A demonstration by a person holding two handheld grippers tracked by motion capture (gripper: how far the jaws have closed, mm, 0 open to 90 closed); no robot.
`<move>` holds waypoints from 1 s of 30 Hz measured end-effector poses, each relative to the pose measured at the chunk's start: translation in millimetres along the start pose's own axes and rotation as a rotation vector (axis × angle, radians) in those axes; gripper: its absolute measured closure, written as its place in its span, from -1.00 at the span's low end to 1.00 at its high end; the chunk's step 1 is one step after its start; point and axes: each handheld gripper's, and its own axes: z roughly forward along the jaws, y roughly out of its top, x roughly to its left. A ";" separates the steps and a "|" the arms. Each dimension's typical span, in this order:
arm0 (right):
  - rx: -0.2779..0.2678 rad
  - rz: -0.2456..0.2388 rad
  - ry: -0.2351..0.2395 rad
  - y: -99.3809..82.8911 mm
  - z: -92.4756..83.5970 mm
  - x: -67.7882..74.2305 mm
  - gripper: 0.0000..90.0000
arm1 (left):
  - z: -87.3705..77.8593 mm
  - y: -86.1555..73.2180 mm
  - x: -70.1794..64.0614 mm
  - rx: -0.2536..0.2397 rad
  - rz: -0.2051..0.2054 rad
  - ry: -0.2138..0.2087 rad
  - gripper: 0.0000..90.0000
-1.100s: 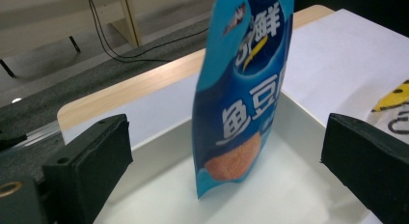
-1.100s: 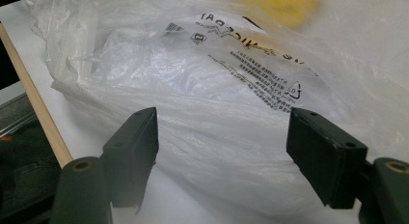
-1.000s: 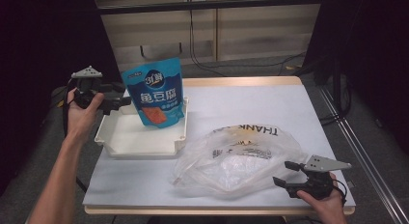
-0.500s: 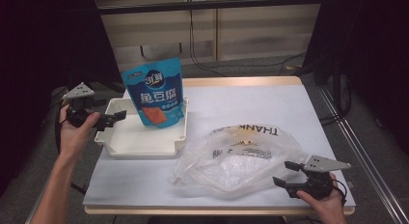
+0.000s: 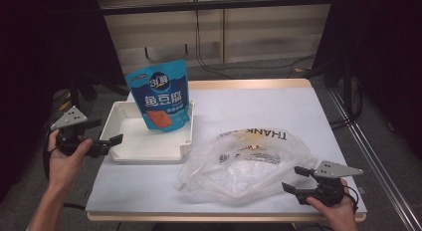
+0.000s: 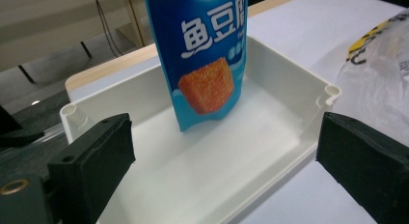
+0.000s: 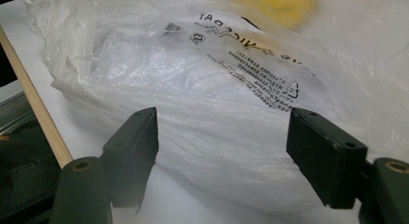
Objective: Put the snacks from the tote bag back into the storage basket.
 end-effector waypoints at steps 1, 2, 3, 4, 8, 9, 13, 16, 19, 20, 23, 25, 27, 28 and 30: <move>0.001 0.001 0.001 -0.1 0.0 0.0 -0.40 | -2.6 -5.0 -2.1 -0.008 -0.009 -0.004 -0.87; 0.001 0.001 0.000 -0.1 0.0 0.0 -0.40 | -4.3 -9.9 -4.8 -0.015 -0.013 -0.001 -0.87; 0.002 0.004 0.000 -0.2 0.0 0.0 -0.40 | -6.2 -14.7 -6.8 -0.013 -0.017 -0.002 -0.87; 0.001 0.004 0.001 -0.2 0.1 -0.1 -0.40 | -7.4 -19.2 -8.0 -0.015 -0.022 -0.010 -0.87; 0.007 0.001 0.003 0.2 0.9 1.5 -0.40 | -8.3 -36.8 -11.4 0.010 -0.034 0.002 -0.88; 0.005 -0.002 0.003 0.2 1.6 1.6 -0.40 | -8.7 -40.2 -12.3 0.005 -0.045 0.004 -0.88; 0.005 -0.004 0.004 0.6 2.2 1.6 -0.40 | -10.2 -54.6 -24.6 -0.022 -0.083 0.003 -0.88; 0.007 -0.003 0.006 0.1 0.7 0.9 -0.40 | -7.4 -68.2 -36.4 0.005 -0.079 -0.025 -0.88; 0.004 0.002 0.004 -0.7 0.4 -0.2 -0.40 | -3.8 -78.8 -46.9 0.024 -0.079 -0.038 -0.88; 0.005 0.003 0.000 -0.7 0.6 -0.3 -0.40 | -2.6 -81.2 -49.8 0.022 -0.084 -0.037 -0.88; 0.008 -0.001 0.006 0.1 1.7 1.0 -0.40 | 0.7 -87.9 -57.7 0.001 -0.126 -0.055 -0.88; 0.009 -0.005 0.006 0.2 2.3 1.4 -0.40 | 2.4 -90.0 -64.7 0.005 -0.118 -0.039 -0.88; 0.009 -0.003 0.005 0.0 2.1 1.4 -0.40 | 1.5 -90.4 -71.9 0.004 -0.111 -0.042 -0.88; 0.008 -0.002 0.004 -0.1 1.8 1.0 -0.40 | -0.2 -90.4 -76.4 -0.009 -0.099 -0.034 -0.87; 0.007 0.003 0.003 -0.6 1.0 1.0 -0.40 | -1.7 -92.4 -84.6 -0.010 -0.097 -0.021 -0.87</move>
